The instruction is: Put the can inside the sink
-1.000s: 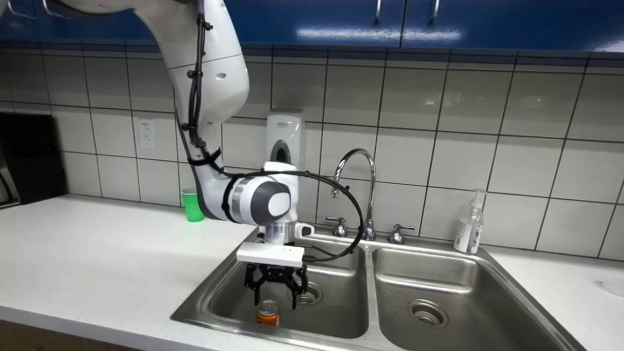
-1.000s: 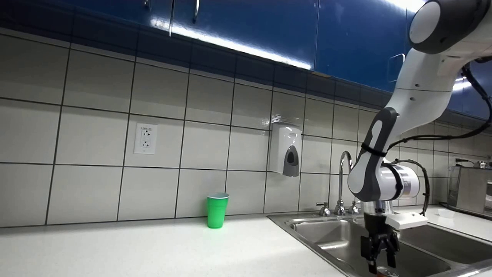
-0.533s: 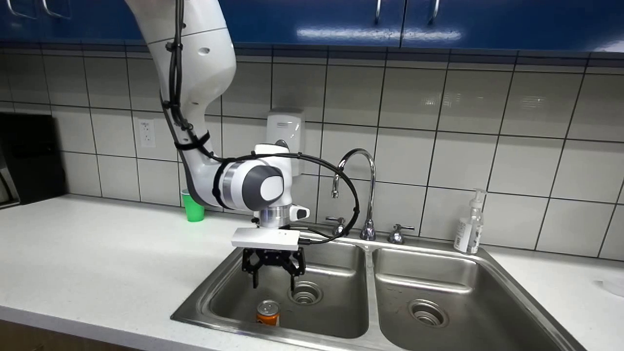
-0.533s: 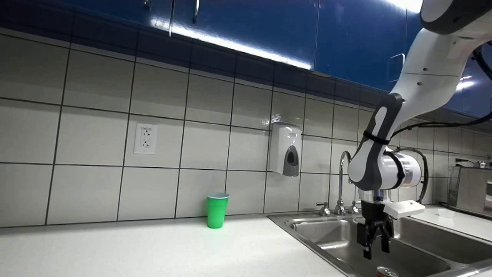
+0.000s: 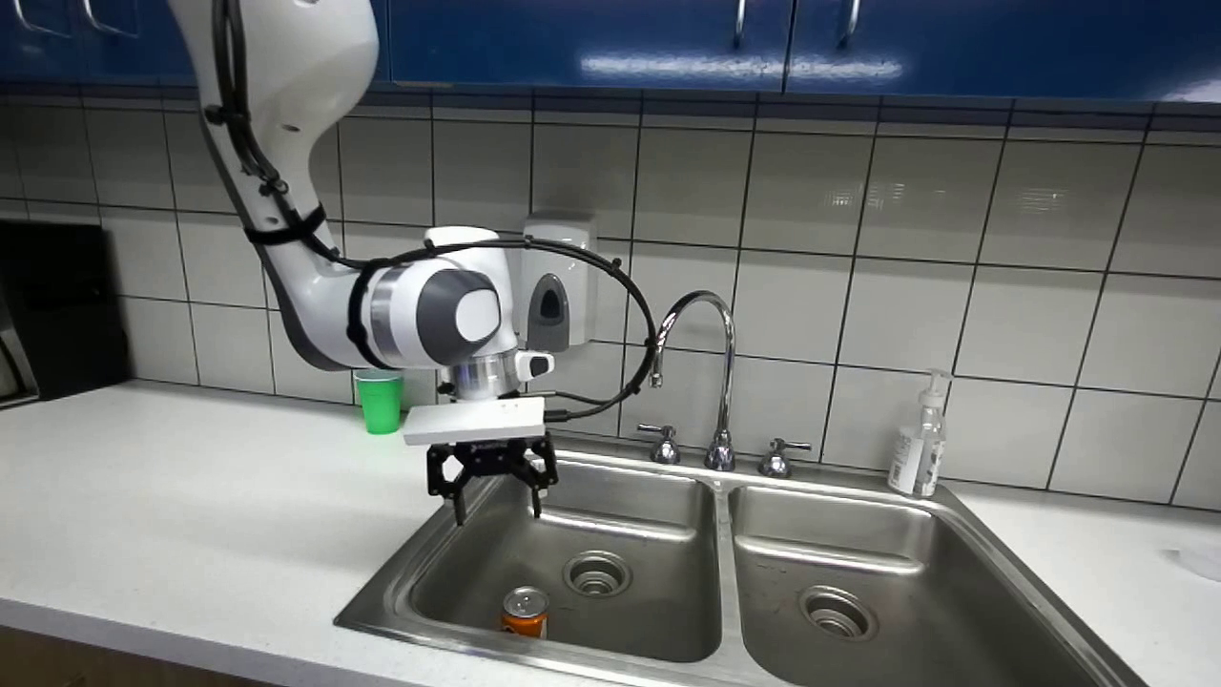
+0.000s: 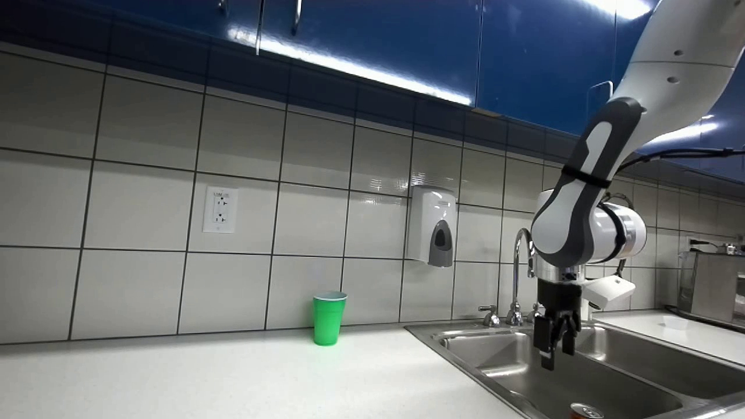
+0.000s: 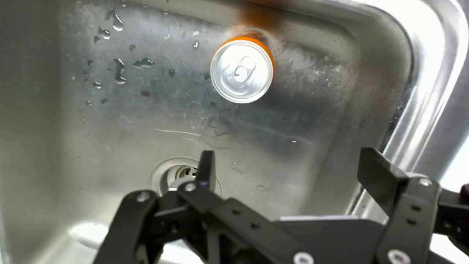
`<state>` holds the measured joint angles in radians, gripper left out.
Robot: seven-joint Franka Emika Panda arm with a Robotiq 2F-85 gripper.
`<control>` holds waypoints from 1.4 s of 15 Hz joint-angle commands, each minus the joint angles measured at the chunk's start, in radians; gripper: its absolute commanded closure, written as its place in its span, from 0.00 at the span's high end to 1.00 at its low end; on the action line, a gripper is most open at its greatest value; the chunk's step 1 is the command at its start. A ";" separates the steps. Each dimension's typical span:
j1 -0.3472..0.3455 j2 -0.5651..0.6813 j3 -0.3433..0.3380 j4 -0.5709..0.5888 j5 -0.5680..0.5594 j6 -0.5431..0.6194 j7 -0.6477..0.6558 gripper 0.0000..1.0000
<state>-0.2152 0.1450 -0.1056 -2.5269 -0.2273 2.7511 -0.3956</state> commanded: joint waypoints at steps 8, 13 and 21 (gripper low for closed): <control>0.121 -0.334 0.036 -0.243 -0.110 -0.014 0.164 1.00; 0.180 -0.370 0.107 -0.252 -0.068 -0.039 0.264 1.00; 0.211 -0.353 0.137 -0.250 -0.056 -0.015 0.310 1.00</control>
<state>0.0011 -0.2062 0.0259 -2.7769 -0.2888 2.7382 -0.0807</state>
